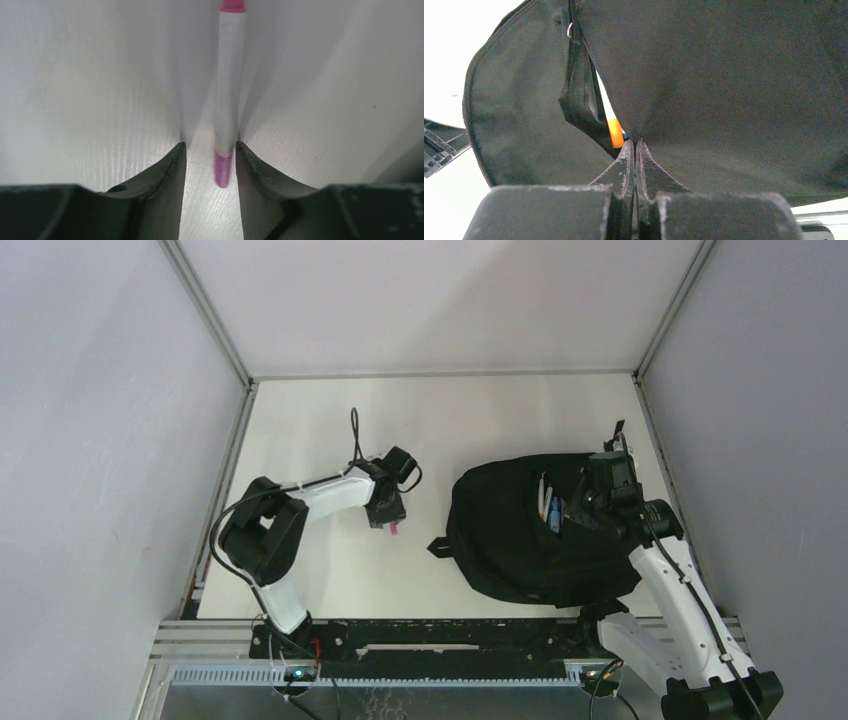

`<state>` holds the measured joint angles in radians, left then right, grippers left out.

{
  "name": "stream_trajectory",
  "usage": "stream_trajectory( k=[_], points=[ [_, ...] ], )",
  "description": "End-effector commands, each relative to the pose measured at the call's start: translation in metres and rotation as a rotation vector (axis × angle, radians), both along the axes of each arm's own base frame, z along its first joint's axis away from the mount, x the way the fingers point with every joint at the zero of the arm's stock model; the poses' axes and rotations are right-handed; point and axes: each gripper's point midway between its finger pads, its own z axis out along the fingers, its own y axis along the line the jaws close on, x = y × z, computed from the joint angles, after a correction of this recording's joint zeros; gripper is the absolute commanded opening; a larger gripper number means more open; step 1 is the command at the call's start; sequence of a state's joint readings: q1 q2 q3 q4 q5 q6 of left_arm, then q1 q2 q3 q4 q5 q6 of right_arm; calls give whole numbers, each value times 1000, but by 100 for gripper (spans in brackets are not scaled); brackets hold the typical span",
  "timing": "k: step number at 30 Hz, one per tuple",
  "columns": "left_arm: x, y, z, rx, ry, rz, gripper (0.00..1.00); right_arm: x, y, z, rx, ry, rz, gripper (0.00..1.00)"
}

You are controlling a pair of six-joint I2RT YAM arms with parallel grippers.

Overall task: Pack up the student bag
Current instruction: Pick up the stationery from the center of the board.

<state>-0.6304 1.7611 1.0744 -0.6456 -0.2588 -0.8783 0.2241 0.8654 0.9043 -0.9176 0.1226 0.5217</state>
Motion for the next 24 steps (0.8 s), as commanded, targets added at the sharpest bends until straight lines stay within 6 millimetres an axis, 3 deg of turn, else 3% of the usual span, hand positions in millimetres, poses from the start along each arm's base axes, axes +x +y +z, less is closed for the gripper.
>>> stream_trajectory(
  k=[1,4,7,11,14,18,24],
  points=[
    [-1,1,-20,-25,34,58,40,6,1,17,4,-62,-2,0],
    [-1,0,-16,-47,22,46,24,6,1,16,6,-57,-2,0],
    [6,0,8,-67,-49,19,2,6,1,17,7,-62,2,0],
    [13,3,57,-113,-196,-26,0,6,-1,17,0,-62,-4,0],
    [13,-13,96,-211,-273,-134,0,7,-1,17,-3,-60,-8,0],
    [-1,-51,138,-346,-275,-313,0,11,1,16,5,-61,-8,0],
    [-53,-157,187,-631,-218,-610,0,14,4,17,17,-71,-2,0]
  ],
)
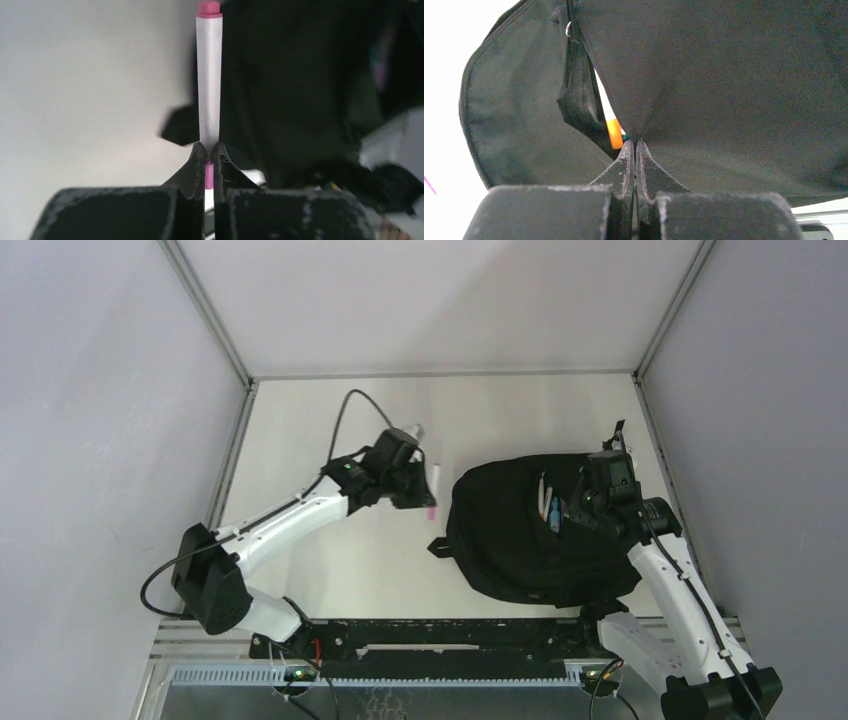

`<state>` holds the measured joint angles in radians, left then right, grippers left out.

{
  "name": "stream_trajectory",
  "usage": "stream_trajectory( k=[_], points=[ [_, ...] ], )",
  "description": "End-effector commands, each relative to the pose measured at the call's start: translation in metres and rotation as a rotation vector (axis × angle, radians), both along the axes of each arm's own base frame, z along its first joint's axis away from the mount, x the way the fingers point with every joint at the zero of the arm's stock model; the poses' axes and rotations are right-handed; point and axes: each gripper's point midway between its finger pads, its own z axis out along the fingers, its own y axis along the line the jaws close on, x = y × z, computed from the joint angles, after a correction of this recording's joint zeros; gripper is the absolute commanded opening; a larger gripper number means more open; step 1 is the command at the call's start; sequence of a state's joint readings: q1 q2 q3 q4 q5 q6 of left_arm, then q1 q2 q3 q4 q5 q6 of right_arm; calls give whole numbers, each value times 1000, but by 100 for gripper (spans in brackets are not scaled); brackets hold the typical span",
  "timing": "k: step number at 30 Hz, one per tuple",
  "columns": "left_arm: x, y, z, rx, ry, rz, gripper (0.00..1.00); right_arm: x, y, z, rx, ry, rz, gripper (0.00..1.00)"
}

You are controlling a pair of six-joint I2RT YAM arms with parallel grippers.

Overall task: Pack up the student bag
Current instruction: Pick up the stationery from the center of the board, then place the stationery in the student bag.

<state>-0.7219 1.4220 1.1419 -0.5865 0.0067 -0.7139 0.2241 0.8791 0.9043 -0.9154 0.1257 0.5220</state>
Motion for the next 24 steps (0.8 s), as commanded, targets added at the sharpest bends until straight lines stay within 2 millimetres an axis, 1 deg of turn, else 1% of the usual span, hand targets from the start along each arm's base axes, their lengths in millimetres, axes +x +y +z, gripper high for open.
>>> stream_trajectory(
  k=[1,3,4,6,8,9,10,14,18,21,24],
  points=[
    [-42,-90,47,-219,28,-320,0,12,4,20,20,-82,-2,0],
    [-52,-117,57,-280,56,-379,0,11,2,19,14,-77,-6,0],
    [-57,-128,57,-307,81,-400,0,11,2,19,12,-75,-7,0],
    [-66,-153,64,-377,118,-453,0,10,2,19,11,-75,-6,0],
    [-71,-172,69,-417,150,-485,0,10,2,20,11,-80,-5,0],
    [-73,-181,76,-442,158,-501,0,10,2,21,12,-83,-5,0],
    [-74,-189,77,-451,176,-508,0,10,1,20,12,-81,-7,0],
    [-76,-213,75,-486,245,-498,0,8,1,20,10,-82,-7,0],
    [-74,-232,69,-506,297,-494,0,6,1,19,11,-79,-7,0],
    [-67,-239,63,-510,310,-475,0,6,-1,19,7,-82,-8,0],
    [-67,-246,55,-512,357,-466,0,5,-1,20,5,-84,-10,0]
  ],
)
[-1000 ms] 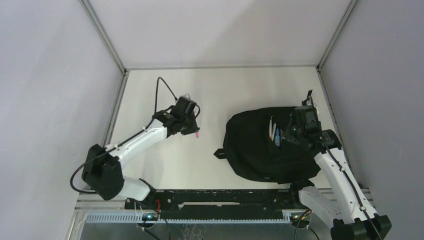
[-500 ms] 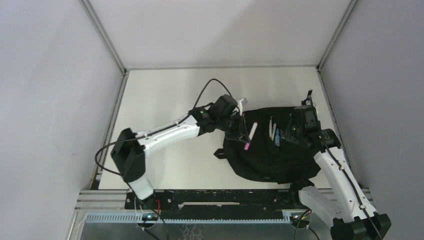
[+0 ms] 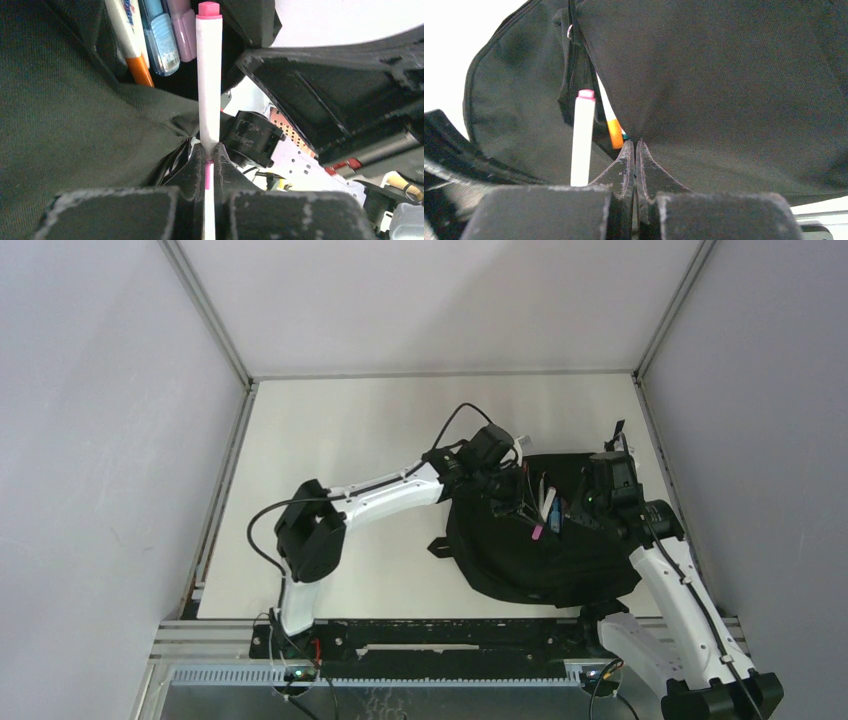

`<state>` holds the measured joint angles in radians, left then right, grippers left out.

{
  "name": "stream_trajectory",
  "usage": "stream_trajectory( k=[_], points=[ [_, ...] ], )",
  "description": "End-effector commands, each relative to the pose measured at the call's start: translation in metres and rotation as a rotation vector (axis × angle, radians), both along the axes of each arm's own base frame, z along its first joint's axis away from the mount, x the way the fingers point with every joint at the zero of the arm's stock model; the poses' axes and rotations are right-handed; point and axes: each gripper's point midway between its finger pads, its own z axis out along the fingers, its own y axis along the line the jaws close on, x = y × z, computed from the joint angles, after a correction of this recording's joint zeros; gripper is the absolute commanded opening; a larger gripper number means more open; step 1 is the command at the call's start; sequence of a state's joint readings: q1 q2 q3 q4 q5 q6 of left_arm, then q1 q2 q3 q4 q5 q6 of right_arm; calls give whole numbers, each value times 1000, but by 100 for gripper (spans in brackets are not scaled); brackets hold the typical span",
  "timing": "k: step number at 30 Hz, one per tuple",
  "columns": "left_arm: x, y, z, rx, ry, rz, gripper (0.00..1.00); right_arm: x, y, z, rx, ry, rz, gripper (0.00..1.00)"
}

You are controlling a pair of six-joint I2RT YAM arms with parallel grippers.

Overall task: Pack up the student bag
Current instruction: Place the stationery in the student bag.

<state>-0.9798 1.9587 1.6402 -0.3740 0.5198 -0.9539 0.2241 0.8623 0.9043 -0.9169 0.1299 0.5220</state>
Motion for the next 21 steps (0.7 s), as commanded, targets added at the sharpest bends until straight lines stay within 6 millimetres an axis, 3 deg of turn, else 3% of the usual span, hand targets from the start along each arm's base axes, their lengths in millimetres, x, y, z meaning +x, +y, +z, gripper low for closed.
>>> stream_trajectory(
  k=[1,10,15,17,21],
  points=[
    [1,-18,20,-72,59,-7,0,6,-1,17,5,-69,-9,0],
    [6,-28,-1,-70,167,74,0,7,0,17,12,-67,-9,0],
    [26,-48,2,-104,154,108,3,7,2,16,17,-65,-4,0],
    [34,-58,2,-115,145,115,10,6,1,16,14,-65,-5,0],
    [35,-67,8,-144,135,80,51,3,-1,17,6,-68,-7,0]
  ],
)
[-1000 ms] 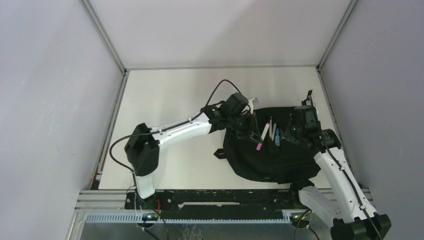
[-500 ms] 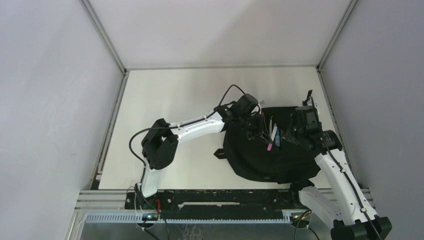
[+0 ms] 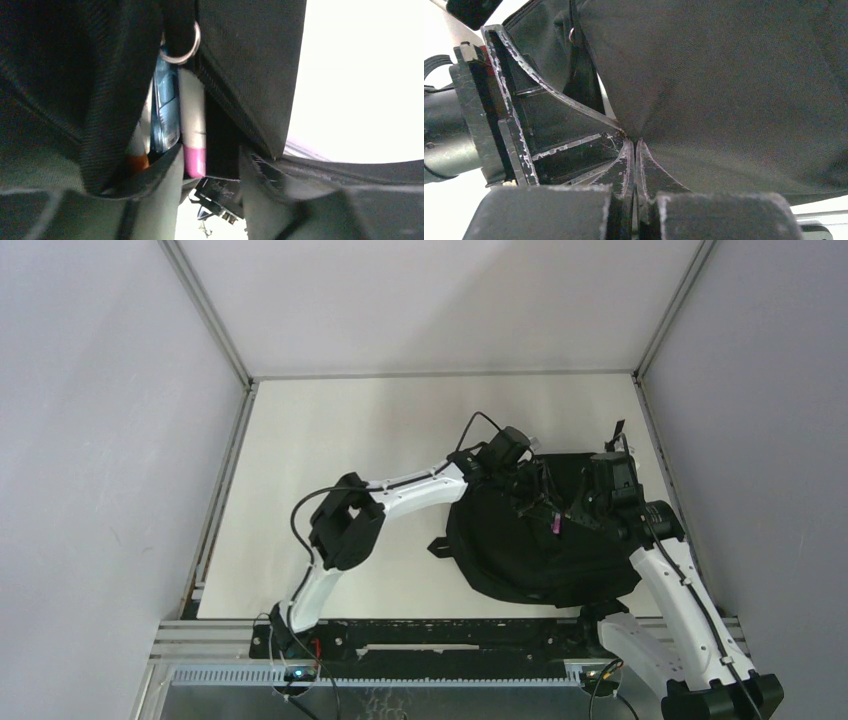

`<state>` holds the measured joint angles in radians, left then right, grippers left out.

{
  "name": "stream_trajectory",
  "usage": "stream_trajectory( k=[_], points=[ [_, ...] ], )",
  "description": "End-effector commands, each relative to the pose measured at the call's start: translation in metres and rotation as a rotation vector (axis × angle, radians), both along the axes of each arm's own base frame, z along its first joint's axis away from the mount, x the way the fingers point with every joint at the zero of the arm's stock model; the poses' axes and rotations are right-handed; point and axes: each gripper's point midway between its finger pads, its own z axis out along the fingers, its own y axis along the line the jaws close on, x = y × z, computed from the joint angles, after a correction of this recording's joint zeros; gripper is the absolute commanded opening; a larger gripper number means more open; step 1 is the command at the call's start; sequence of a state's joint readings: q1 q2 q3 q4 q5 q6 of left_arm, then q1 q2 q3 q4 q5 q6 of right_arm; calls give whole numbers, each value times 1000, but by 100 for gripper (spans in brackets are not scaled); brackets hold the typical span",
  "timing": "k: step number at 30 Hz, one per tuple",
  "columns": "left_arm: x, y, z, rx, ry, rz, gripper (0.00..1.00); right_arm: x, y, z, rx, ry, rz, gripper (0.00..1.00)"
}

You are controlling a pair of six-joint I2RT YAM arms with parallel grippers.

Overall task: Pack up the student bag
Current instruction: Place the stationery in the student bag, then zip the student bag at the center of the board.

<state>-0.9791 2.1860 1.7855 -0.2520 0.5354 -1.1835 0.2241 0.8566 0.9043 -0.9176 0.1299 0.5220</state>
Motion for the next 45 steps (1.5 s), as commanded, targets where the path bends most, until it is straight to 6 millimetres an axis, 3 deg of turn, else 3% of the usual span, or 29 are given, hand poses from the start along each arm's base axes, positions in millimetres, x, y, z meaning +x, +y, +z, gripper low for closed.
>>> stream_trajectory(
  k=[1,6,13,19,21,23,25,29,33,40,45],
  points=[
    [3,-15,46,-127,-58,-48,56,3,-1,16,1,-61,-9,0],
    [-19,10,70,-169,-160,-149,59,1,-7,14,-17,-51,-23,0],
    [-44,68,96,-122,-337,-213,49,6,-2,9,-4,-43,-8,0],
    [-18,114,89,-37,-386,-121,51,1,19,-15,13,6,74,2],
    [-3,125,83,-23,-367,-77,51,-3,30,-25,4,44,105,20],
    [9,133,81,-15,-363,-44,51,-4,36,-30,5,75,111,30],
    [18,136,80,-9,-372,-30,53,1,39,-23,23,47,107,33],
    [28,131,73,4,-365,-30,53,29,37,14,49,-126,78,48],
    [32,123,64,5,-334,-38,53,63,32,30,120,-167,50,50],
    [40,118,54,28,-322,-9,56,117,21,26,132,-165,-10,49],
    [48,110,37,59,-263,26,61,142,22,6,158,-110,-12,48]
  ],
)
